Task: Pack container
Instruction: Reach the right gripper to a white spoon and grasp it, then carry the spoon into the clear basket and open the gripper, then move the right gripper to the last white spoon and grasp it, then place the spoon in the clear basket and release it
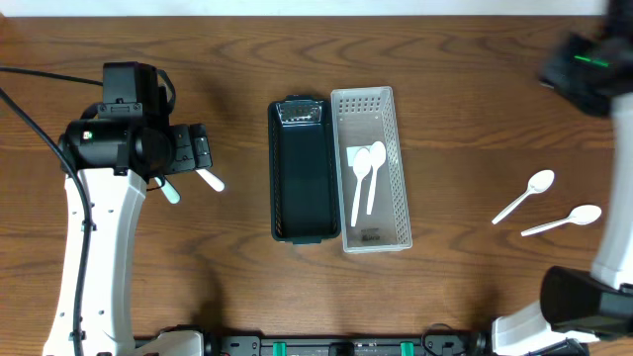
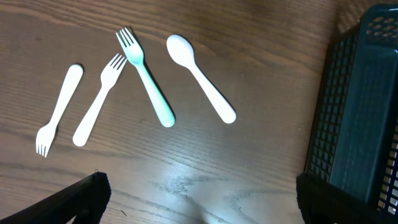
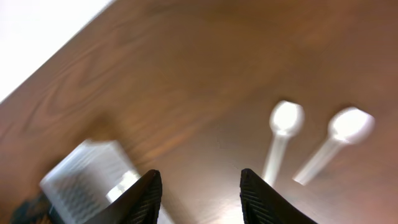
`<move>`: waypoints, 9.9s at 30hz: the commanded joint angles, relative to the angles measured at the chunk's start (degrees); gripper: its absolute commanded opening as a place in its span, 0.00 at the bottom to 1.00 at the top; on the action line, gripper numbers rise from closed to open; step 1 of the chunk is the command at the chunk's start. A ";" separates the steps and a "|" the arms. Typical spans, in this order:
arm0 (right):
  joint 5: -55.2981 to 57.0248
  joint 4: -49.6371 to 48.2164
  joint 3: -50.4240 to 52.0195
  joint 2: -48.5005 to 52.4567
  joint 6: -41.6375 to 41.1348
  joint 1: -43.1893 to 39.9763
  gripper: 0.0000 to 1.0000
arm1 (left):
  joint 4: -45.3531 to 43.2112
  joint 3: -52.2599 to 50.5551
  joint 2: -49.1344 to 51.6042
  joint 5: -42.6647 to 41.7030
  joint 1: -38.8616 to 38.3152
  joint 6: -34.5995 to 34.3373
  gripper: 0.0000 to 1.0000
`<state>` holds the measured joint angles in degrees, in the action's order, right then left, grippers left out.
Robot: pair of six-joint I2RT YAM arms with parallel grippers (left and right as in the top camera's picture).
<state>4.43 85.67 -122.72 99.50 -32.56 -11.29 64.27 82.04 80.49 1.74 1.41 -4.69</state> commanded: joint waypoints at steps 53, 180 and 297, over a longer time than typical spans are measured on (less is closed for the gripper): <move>-2.93 -49.33 68.57 1.38 3.02 -10.78 0.64 | 0.02 -0.28 0.31 0.37 0.17 -0.52 0.98; -5.51 -39.19 55.08 10.71 3.85 -27.61 0.86 | 0.39 -0.28 0.33 0.39 0.17 -0.52 0.98; -3.67 -34.27 48.61 9.11 -0.09 -7.91 0.01 | 0.42 -0.28 0.33 0.42 0.17 -0.52 0.98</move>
<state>1.98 50.39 -72.05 112.53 -35.05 -22.52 64.51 82.02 80.49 1.74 1.41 -4.69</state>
